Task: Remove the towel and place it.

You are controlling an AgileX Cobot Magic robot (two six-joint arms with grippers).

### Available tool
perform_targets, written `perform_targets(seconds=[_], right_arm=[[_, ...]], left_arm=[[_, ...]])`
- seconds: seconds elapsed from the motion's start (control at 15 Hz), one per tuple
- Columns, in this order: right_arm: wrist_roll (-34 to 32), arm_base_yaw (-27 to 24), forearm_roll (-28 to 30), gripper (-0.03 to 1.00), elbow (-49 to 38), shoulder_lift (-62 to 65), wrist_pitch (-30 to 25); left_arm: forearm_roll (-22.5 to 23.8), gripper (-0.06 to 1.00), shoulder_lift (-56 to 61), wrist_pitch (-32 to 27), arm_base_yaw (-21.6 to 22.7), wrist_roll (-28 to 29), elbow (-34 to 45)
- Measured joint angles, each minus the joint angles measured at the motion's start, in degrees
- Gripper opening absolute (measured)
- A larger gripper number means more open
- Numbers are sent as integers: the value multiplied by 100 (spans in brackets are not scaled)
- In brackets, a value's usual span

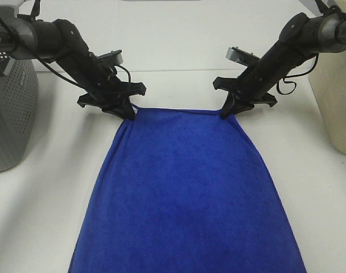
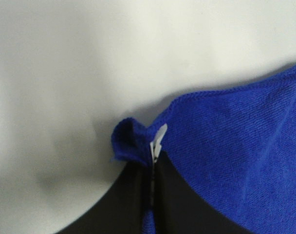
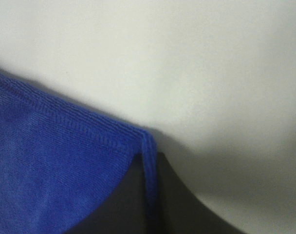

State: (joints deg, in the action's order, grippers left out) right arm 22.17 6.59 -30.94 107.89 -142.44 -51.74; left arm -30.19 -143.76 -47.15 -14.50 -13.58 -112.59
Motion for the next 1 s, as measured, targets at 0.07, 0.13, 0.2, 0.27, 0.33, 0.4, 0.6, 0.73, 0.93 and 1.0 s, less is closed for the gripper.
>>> perform_targets(seconds=[0.07,0.13,0.2,0.27,0.33,0.4,0.6,0.73,0.93,1.0], right_arm=[[0,0,-11,1,0,0,17],[0,0,-11,1,0,0,29],[6,0,-11,1,0,17,57],[29,0,40,1,0,40,155],[92,0,69,1,0,46,309],[155,0,103,1,0,63,533],[458,0,183,1,-52,120,1295],[756,0,86,1,0,189,1839],[1301,0,-275,1,338,206,2401],[1513,0,-453,1,401,206,2555]], left_arm=[[-29,1,0,29,0,-29,6],[-40,1,0,86,0,-52,6],[-46,1,-6,132,0,-120,6],[-46,1,-17,138,0,-201,-46],[-17,1,-63,160,-6,-258,-166],[29,1,-109,246,-11,-281,-315],[212,1,-132,579,-23,-418,-865],[332,1,-132,911,-63,-453,-1003],[407,1,-132,1570,-69,-470,-1008],[430,1,-132,1845,-69,-481,-1008]])
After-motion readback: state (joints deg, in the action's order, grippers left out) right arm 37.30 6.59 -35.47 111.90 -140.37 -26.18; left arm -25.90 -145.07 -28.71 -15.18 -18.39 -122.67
